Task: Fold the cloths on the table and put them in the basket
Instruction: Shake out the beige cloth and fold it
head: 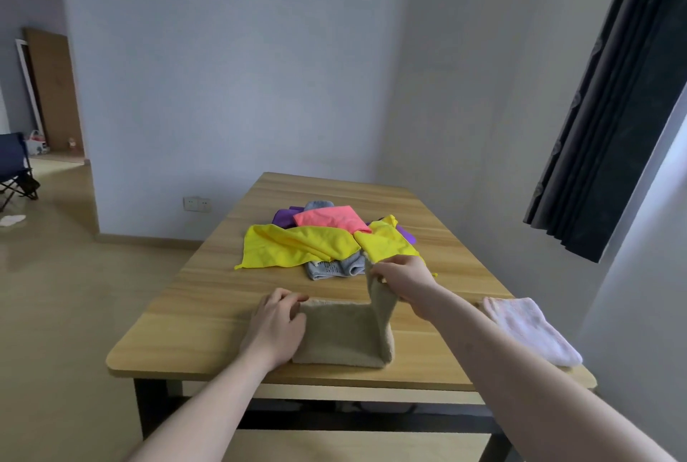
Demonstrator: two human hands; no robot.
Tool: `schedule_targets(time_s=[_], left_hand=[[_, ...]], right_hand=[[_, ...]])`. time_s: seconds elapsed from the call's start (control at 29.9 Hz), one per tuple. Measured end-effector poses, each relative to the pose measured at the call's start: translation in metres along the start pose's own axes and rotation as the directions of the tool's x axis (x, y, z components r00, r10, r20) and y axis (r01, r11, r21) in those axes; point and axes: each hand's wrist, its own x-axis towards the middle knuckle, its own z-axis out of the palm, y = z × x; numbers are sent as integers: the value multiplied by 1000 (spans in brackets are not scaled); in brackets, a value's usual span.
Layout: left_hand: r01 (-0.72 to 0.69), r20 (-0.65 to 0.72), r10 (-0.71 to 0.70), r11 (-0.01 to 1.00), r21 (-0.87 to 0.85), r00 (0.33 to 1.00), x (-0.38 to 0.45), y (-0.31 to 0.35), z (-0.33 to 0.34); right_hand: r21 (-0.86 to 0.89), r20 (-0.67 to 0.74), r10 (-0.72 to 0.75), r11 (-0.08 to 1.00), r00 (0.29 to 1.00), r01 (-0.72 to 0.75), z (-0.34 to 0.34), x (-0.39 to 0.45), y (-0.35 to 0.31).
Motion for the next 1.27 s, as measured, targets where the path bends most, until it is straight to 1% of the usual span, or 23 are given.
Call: schedule_targets(time_s=[0.1,0.23,0.33,0.43,0.5,0.53,0.64,0.8,0.9,1.04,1.1,1.14,1.2,1.27], left_hand=[[13,-59,-19,995,-99,998,0,-2,-3],[26,-72,-37,988,-152,997,-2,-2,-4],[10,-84,-22,989,-149,996,-4,0,-5],[-7,-88,-6,990,-141,996,-3,-1,-5],[-18,-81,10,994,-104,997,-2,-2,-4],[-22,-76,15,996,-87,997,0,-2,-4],[8,-60,-12,998,-62,998,1,-2,-4],[36,-71,-42,996,-84,997,-1,-1,-5],[40,-71,-47,995,-94,996,-3,1,-5],[32,-64,-39,995,-94,997,1,0,-5],[34,-62,-40,995,-94,997,2,-1,-4],[38,-62,-43,995,-92,997,2,-1,-4],[41,-65,-48,995,-93,997,2,-2,-3],[44,-65,-50,995,-94,997,2,-1,-4]], right_hand=[[45,65,-18,999,998,15,28,-8,-11],[-12,120,-67,998,991,69,62,-16,-12],[-104,139,-108,987,984,123,75,-17,-5],[-178,73,-159,969,985,169,67,-16,3],[-304,32,-210,929,977,210,57,-19,10],[-371,48,-224,901,974,225,54,-21,14],[-516,171,-159,826,972,226,59,-34,20],[-690,231,-84,689,969,224,78,-40,21],[-715,233,-86,660,969,230,81,-40,18],[-693,202,-104,687,974,217,79,-36,9],[-683,194,-90,702,977,200,77,-34,7],[-696,209,-66,691,976,196,78,-33,9],[-748,254,-34,627,967,218,79,-34,11],[-774,261,-39,588,965,233,82,-37,13]])
